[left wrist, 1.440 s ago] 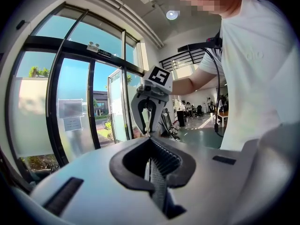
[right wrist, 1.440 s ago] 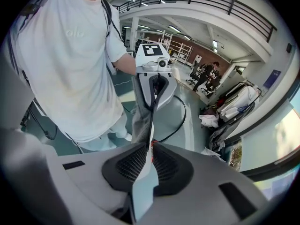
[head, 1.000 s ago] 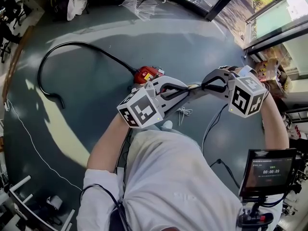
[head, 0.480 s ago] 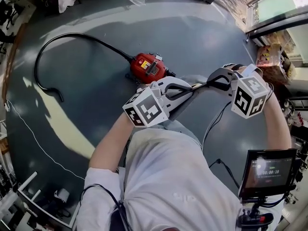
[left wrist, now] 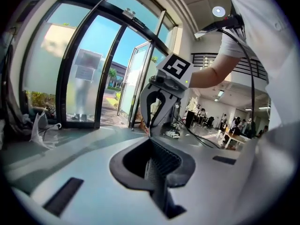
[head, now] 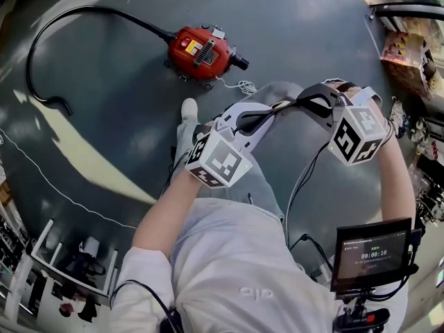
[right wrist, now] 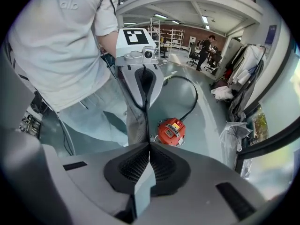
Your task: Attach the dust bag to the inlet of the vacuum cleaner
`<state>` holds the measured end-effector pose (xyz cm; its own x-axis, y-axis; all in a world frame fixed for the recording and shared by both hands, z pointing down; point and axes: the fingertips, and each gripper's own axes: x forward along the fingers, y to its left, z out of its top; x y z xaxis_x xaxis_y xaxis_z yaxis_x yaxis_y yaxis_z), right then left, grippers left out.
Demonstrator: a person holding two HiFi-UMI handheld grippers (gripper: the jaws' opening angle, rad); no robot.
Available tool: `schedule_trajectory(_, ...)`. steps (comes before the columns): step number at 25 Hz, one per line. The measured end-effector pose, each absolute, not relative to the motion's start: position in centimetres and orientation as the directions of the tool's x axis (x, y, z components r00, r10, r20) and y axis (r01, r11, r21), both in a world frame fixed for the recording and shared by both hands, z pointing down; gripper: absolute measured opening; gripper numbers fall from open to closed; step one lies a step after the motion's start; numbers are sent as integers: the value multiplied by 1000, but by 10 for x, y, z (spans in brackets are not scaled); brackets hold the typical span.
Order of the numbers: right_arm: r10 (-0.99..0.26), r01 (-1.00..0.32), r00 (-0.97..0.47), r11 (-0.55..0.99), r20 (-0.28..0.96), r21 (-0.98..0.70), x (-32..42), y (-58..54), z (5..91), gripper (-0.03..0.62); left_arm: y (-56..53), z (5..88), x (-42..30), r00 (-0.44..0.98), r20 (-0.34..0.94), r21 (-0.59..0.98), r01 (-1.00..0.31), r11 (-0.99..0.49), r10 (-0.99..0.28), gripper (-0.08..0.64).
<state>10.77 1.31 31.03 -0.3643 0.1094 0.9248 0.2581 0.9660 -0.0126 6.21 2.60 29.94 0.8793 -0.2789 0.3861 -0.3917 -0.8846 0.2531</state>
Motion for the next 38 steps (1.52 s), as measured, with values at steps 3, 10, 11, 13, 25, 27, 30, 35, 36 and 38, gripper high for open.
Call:
schedule_trajectory(3,122,248,-368,968,922,-29,113,13,365,14,30,355,69,848,427,291,-458,-840,-314,11)
schedule_trajectory(10,145,239,-346,969,927,-62,113,19,543,14,40,535,72,772,502,349,-593,-726,-389,11)
schedule_trajectory(11,138,237,-342,970,930,-56,113,19,562,14,40,554,72,763,508,344,-606,-718,-400,11)
schedule_trajectory(13,116,233,-330,972,937,-38,116,16,593,14,39,585,74,747,520,313,-618,-721,-414,11)
schedule_trajectory(25,10,183,-305,982,952,48,122,0,765,14,27,766,82,677,551,180,-668,-723,-488,11)
schedule_trajectory(27,-18,159,-312,985,950,71,124,-4,778,15,23,779,84,668,547,160,-676,-720,-505,11)
schedule_trajectory(30,-57,133,-324,985,944,105,127,-16,792,15,14,790,88,654,533,125,-688,-715,-536,11)
schedule_trajectory(35,-118,104,-341,981,933,162,128,-36,799,16,-4,795,89,626,505,77,-718,-691,-594,11)
schedule_trajectory(36,-126,101,-343,980,931,170,127,-40,800,17,-7,796,89,624,498,76,-724,-686,-603,11)
schedule_trajectory(38,-137,99,-345,979,929,181,128,-48,802,17,-13,797,90,621,485,77,-732,-677,-616,11)
